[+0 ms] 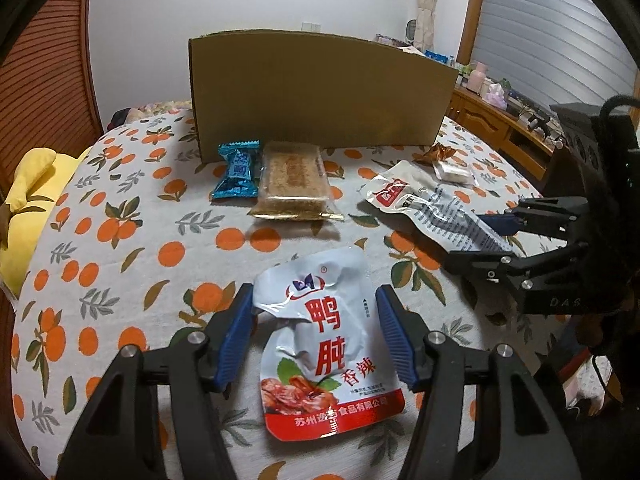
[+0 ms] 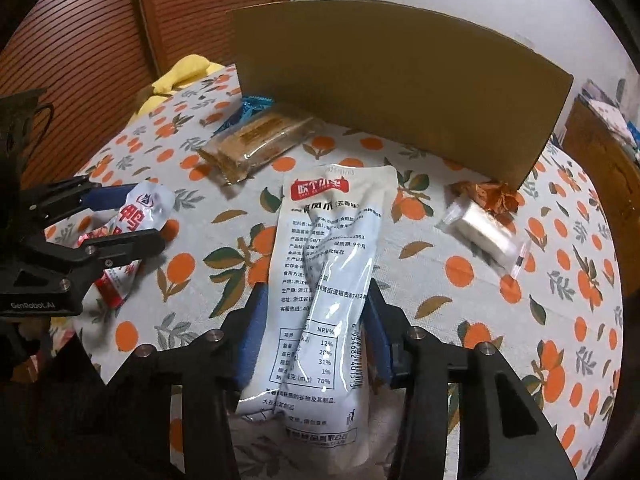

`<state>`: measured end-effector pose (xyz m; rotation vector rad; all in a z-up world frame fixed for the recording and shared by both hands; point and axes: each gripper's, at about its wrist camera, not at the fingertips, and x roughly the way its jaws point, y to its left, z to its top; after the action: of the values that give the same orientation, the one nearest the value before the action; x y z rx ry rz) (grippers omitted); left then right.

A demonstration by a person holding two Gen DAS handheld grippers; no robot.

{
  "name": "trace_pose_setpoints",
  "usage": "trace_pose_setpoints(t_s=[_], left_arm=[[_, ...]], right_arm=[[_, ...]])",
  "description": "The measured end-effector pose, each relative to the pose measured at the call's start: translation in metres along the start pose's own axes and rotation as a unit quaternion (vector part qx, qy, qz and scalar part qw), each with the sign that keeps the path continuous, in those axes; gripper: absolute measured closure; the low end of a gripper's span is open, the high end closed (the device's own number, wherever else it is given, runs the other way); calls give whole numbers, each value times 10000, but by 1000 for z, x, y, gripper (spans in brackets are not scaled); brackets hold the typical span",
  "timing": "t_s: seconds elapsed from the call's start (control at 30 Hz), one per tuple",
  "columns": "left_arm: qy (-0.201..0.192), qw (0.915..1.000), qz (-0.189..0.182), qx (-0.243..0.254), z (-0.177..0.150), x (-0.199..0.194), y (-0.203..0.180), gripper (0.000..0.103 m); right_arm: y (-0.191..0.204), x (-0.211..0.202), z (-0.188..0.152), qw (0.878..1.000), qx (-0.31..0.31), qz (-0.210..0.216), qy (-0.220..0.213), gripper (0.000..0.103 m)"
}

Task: Organize snacks
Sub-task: 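Carry both packs over the box and open both tools to drop them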

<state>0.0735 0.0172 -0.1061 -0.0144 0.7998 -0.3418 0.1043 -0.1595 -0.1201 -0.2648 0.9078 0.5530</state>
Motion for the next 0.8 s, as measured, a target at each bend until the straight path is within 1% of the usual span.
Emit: trace_pose_setpoints(t_s=[0.27,0.6,0.8], left_arm=[[-153,9999,-40,2,14,-5,-1,43],[-418,9990,-113,110,44,-16,-9,43],[-575,9981,-83,216,63,-23,-13,43]], right_arm=[[-5,-5,-1,9996,182,-24,-214,58],[-19,-34,8,9980,255,-102,-563,58],[-25,-47,16,9968,255,-137,-740,58]])
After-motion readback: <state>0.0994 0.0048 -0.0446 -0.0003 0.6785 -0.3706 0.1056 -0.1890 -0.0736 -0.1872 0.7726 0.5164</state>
